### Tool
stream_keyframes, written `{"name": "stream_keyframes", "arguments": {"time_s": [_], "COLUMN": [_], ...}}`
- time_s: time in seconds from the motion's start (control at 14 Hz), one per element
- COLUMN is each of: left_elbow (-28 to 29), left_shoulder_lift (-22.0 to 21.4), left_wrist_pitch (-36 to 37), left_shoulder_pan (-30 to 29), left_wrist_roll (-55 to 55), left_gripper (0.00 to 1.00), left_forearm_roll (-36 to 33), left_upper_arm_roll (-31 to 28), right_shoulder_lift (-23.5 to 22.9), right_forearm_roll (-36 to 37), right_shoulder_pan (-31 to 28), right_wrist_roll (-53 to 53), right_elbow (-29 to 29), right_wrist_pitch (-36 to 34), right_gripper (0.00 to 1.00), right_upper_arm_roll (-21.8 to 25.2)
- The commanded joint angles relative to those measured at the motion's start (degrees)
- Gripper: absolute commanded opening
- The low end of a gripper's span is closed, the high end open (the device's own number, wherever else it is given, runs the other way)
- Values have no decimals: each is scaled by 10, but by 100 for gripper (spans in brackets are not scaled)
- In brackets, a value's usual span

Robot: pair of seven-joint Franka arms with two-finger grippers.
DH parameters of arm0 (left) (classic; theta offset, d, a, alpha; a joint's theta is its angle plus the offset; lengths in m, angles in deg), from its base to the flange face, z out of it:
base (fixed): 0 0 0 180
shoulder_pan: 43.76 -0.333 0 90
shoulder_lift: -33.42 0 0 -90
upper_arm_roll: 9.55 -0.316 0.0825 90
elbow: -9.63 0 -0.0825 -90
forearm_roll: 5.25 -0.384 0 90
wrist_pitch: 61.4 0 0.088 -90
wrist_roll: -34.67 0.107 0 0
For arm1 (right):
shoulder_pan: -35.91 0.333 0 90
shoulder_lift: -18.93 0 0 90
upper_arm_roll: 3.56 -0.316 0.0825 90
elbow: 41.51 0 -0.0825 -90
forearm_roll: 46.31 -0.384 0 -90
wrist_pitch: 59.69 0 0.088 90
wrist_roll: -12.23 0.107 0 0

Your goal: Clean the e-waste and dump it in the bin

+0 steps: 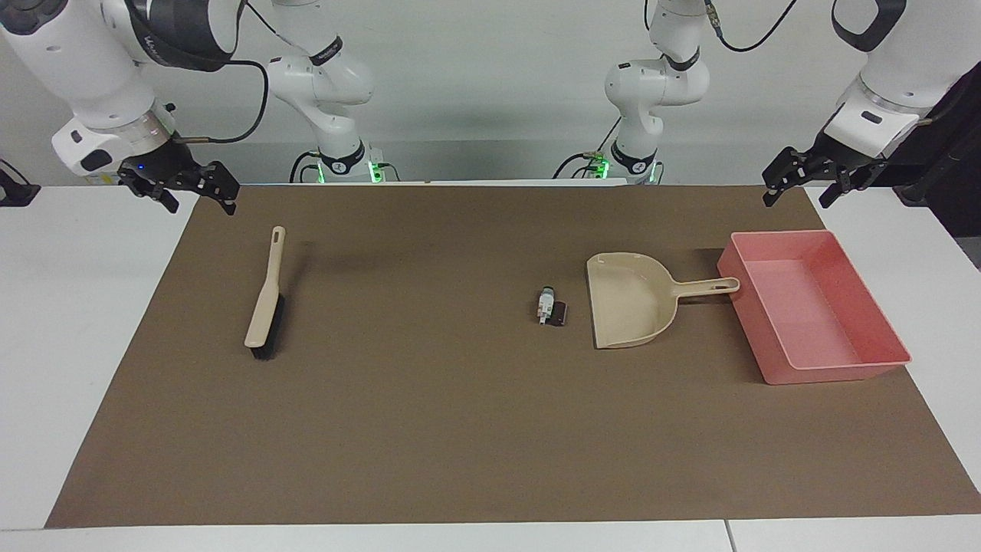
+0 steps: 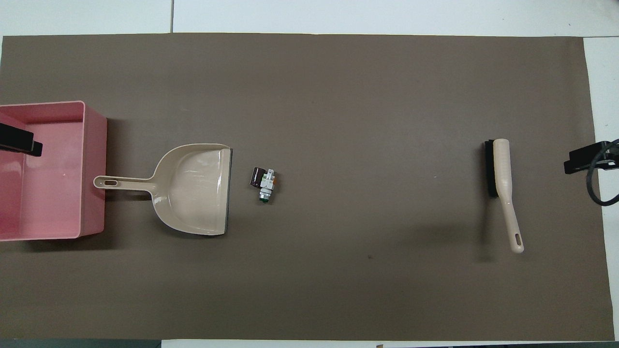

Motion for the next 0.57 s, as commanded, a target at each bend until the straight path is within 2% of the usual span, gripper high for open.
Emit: {"name": "stream_keyframes", "arguments": {"time_s": [0.0, 0.14, 0.5], "left_elbow": [23, 19, 21], "left_shoulder_lift": [-19, -19, -19], "left_wrist_pitch": [1, 21, 11], "left_shoulder_pan": [5, 5, 5], "left_wrist_roll": [-10, -10, -2], "left_gripper": [99, 99, 98], "left_forearm_roll": [-4, -4, -4], "left_upper_arm_roll": [0, 0, 1], "right_shoulder_lift": [37, 42, 52], "right_forearm_roll": [-8, -8, -8], "right_shoulder_pan": [17, 17, 18], "right_wrist_roll": [-7, -11, -26], "right_elbow": [82, 126, 217], "right_wrist_pitch": [34, 68, 118], "right_gripper": [99, 99, 99], "right_upper_arm_roll": [-2, -2, -2]}}
